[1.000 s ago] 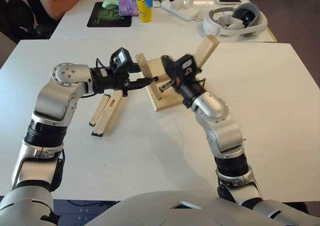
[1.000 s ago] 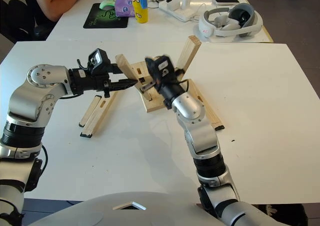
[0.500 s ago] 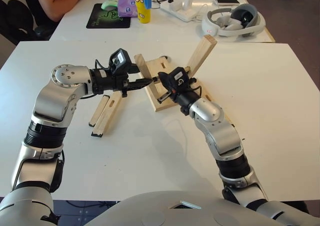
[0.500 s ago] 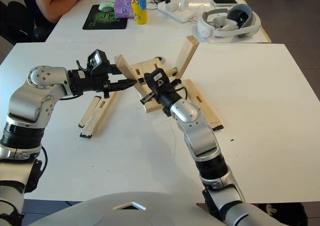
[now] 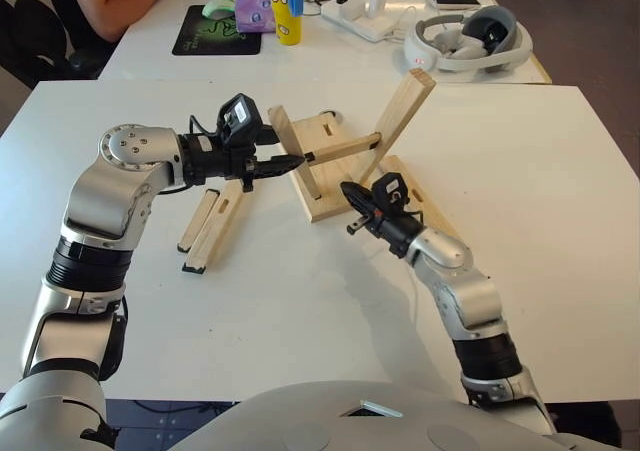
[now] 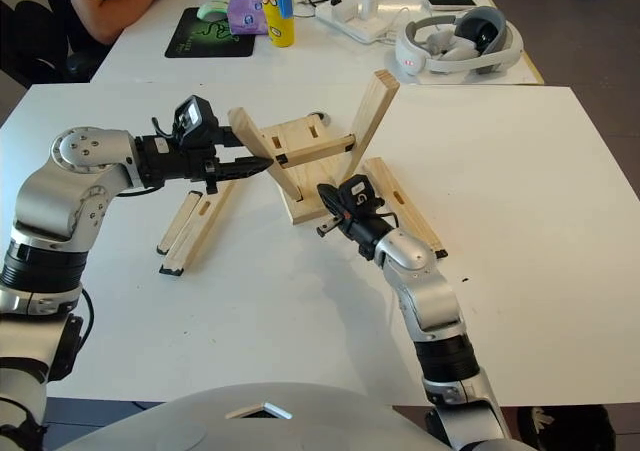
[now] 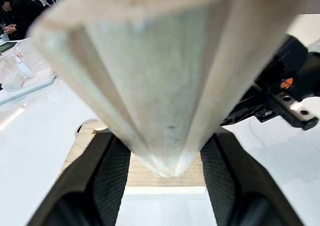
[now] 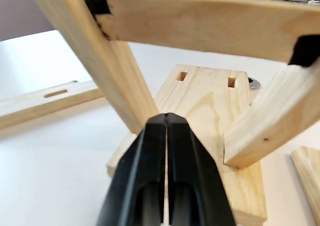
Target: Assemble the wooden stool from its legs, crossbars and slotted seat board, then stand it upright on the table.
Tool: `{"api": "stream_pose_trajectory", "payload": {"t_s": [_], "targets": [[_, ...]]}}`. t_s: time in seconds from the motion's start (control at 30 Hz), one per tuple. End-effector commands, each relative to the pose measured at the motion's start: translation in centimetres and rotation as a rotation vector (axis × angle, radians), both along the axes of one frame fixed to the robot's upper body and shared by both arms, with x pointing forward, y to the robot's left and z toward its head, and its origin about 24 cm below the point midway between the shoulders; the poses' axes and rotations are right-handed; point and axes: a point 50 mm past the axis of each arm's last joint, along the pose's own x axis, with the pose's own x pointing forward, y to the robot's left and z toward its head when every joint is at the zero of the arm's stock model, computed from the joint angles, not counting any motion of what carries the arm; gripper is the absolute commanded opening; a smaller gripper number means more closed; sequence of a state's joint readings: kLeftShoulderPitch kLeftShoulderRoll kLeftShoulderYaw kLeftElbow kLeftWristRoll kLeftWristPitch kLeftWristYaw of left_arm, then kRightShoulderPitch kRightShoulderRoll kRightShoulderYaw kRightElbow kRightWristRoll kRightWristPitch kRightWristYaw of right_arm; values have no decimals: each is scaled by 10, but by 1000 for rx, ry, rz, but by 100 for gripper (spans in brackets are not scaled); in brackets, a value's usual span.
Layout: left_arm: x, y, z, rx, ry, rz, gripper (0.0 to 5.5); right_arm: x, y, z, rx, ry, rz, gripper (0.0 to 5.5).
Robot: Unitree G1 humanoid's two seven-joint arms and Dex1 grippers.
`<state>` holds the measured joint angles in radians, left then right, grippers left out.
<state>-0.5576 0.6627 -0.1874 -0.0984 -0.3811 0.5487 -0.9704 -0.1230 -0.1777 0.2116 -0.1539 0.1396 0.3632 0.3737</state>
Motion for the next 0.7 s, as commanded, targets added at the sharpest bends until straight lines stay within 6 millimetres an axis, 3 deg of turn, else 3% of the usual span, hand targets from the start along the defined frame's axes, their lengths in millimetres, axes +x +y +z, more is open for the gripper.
{"api": "stream_pose_trajectory", "payload": {"t_s": [0.03,0.1,0.23,0.5,0.7], "targets": [[2,7,-29,103,134,28,205,18,13,-22,-122,39,-59,0],[4,6,-27,109,136,15,205,21,13,-37,-246,89,-89,0],[12,5,-19,112,131,-10,205,7,7,-66,-480,266,-91,0],[29,4,-17,34,105,42,205,-14,36,-63,-415,396,34,0],[23,-9,-26,-124,116,70,205,-18,37,-67,-426,426,42,0]]}}
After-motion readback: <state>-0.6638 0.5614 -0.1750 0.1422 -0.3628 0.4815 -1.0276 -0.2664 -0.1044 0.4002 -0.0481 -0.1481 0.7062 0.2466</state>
